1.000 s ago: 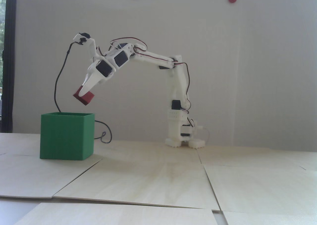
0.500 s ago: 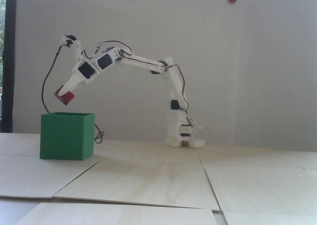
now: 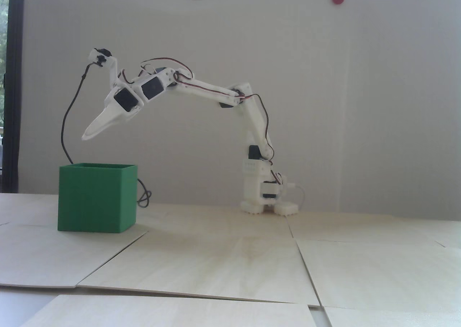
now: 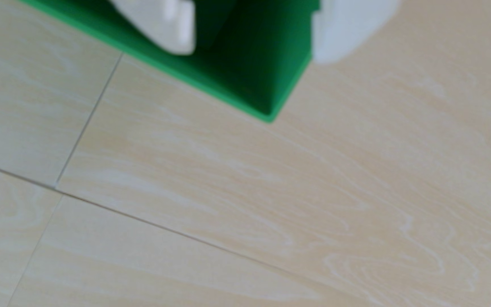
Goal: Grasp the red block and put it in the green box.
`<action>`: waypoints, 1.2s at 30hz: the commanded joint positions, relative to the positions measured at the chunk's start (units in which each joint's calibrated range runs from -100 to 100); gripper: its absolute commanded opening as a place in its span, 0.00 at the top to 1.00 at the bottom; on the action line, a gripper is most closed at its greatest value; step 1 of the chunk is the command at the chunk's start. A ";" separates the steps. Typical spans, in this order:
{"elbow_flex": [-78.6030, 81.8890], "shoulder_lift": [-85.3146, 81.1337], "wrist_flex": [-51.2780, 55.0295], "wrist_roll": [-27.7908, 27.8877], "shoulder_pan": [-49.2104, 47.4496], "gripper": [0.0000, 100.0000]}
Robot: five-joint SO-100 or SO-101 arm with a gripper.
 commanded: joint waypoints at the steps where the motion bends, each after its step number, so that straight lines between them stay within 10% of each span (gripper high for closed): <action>1: -5.30 -2.14 -1.36 -0.10 -1.22 0.86; 16: 1.97 -37.51 45.85 -4.58 -17.54 0.98; 36: 108.36 -94.12 13.56 0.16 -34.83 0.98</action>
